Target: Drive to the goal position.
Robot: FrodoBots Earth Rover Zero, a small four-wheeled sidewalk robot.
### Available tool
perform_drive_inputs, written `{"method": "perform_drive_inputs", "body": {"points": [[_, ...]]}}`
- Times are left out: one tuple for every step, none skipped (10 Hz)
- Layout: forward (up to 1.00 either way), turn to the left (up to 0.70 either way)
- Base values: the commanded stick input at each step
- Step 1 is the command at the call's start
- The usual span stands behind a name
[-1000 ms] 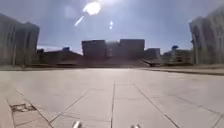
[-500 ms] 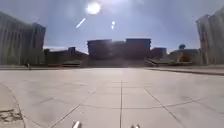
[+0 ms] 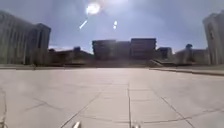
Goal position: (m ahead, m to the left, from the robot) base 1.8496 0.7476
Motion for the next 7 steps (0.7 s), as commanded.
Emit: {"method": "perform_drive_inputs", "body": {"points": [[0.85, -0.28], [0.85, -0.28], [0.85, -0.28], [0.85, -0.28], [0.85, -0.28], [0.85, -0.28], [0.85, -0.22]]}}
